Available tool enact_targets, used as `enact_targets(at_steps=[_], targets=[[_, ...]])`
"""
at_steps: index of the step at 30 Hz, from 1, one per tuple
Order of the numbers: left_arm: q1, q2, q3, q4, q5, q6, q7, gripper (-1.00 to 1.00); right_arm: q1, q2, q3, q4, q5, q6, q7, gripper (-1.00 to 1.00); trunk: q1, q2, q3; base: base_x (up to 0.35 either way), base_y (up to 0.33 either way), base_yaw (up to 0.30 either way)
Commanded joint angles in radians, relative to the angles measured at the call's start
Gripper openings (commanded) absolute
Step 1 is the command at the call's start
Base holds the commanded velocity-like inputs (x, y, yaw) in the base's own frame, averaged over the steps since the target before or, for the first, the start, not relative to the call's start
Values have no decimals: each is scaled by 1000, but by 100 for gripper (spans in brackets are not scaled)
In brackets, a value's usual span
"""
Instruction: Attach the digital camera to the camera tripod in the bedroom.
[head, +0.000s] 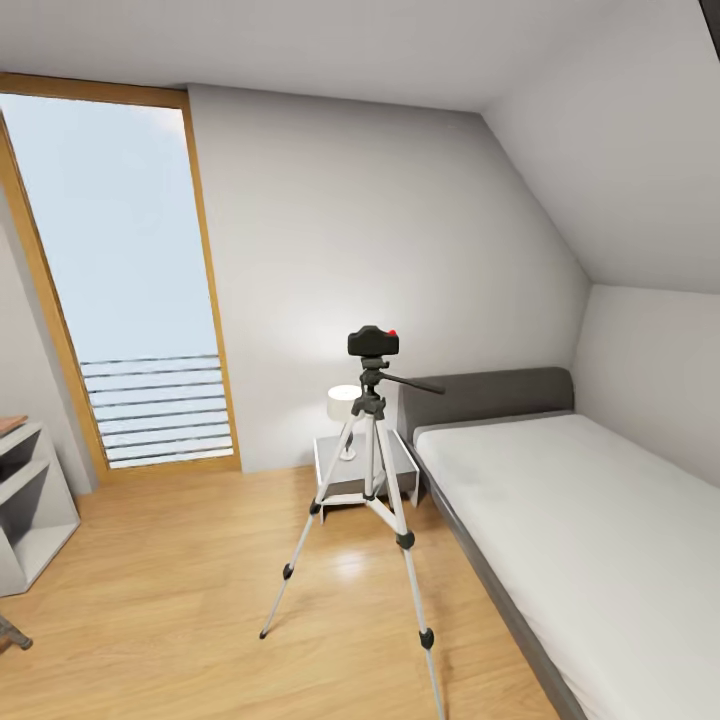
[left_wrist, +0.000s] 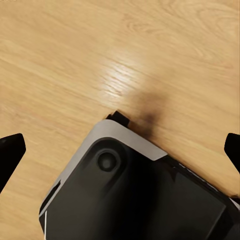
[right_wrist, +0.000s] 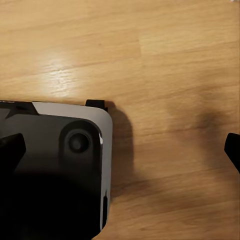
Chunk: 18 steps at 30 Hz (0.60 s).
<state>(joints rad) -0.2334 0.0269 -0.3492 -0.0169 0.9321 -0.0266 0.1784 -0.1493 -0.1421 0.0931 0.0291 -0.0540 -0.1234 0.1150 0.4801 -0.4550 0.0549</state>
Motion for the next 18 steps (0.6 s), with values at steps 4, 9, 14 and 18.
enact_targets(at_steps=[4, 9, 14, 18], targets=[[0, -2, -9, -2, 8, -1, 4, 100, -1, -1, 8, 3, -6, -7, 3, 100, 0, -1, 0, 0, 0, 0], [0, -3, -7, -2, 8, -1, 4, 100, -1, -3, 8, 3, -5, -7, 3, 100, 0, -1, 0, 0, 0, 0], [0, -2, -8, 0, 8, -1, 4, 100, -1, -3, 9, 3, -5, -7, 3, 100, 0, -1, 0, 0, 0, 0], [0, 0, -8, 0, 8, -1, 4, 100, -1, -4, 10, 3, -4, -7, 3, 100, 0, -1, 0, 0, 0, 0]])
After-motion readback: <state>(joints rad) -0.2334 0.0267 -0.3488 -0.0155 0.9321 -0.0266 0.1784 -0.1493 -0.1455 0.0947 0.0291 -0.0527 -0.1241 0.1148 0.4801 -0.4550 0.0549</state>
